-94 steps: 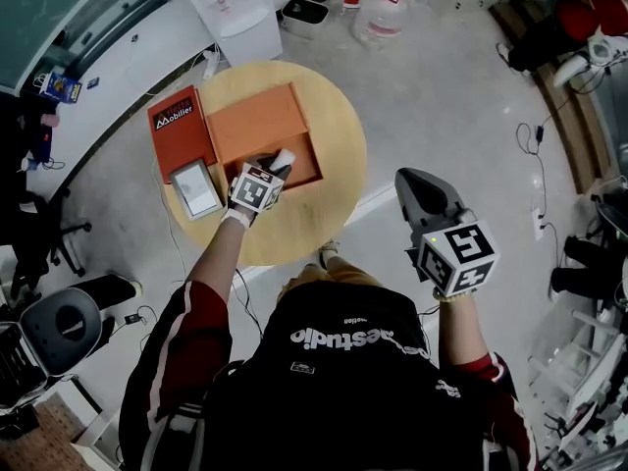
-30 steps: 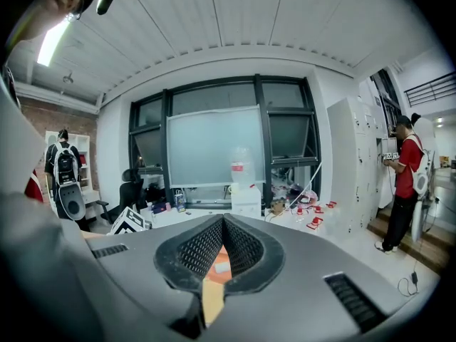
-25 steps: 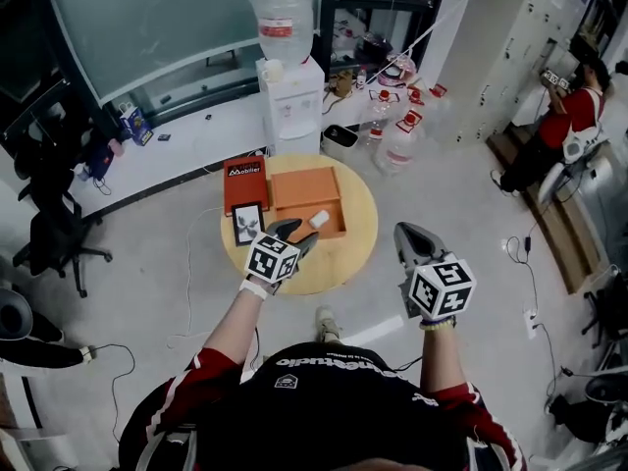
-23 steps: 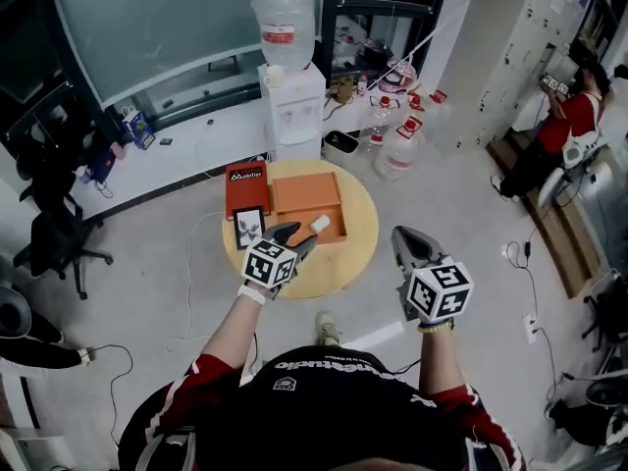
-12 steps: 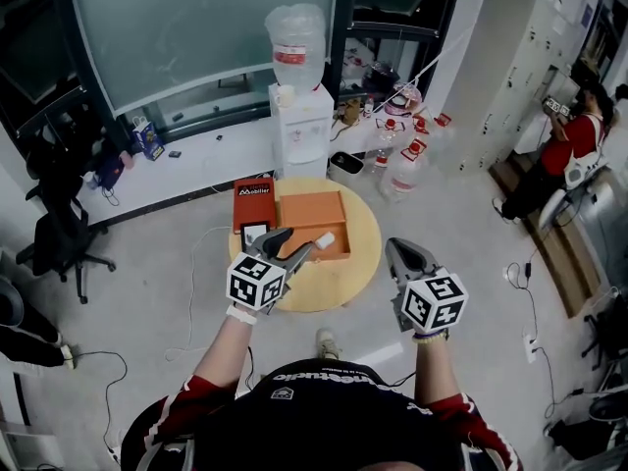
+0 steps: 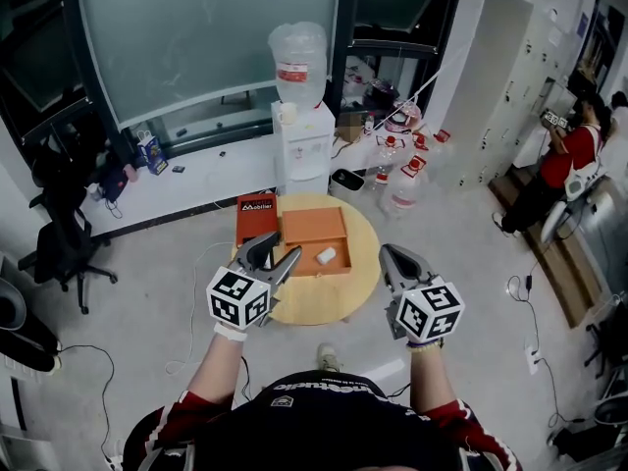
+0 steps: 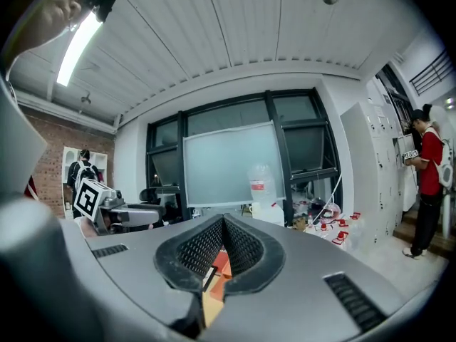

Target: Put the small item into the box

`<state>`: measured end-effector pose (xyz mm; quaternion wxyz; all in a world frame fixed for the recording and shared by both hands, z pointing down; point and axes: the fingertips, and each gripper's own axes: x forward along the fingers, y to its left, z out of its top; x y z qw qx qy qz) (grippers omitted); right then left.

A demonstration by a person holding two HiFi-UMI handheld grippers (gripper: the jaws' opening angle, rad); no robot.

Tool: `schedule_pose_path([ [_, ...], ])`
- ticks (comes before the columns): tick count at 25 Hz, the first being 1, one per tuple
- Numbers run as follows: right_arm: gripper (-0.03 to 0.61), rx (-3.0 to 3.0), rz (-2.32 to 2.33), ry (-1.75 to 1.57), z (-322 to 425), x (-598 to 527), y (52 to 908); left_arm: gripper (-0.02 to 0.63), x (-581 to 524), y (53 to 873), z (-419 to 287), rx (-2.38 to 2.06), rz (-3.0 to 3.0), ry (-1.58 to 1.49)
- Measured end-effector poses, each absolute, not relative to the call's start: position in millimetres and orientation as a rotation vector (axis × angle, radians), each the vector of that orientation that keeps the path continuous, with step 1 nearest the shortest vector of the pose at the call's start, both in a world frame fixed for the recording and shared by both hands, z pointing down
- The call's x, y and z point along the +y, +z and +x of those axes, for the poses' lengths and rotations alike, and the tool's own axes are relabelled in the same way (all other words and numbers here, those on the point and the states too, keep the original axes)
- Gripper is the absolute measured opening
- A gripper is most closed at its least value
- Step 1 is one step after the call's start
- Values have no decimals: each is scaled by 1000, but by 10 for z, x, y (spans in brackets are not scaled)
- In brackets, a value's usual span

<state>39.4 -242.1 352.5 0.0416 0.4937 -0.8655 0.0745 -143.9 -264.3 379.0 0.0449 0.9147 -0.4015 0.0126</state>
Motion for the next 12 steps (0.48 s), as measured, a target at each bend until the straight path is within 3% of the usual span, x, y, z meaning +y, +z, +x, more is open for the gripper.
schedule_pose_path([
  [12,25,-2660,1486,207,245,-2405,3508,124,-2568,3660,-1657,-1364,2772,-25],
])
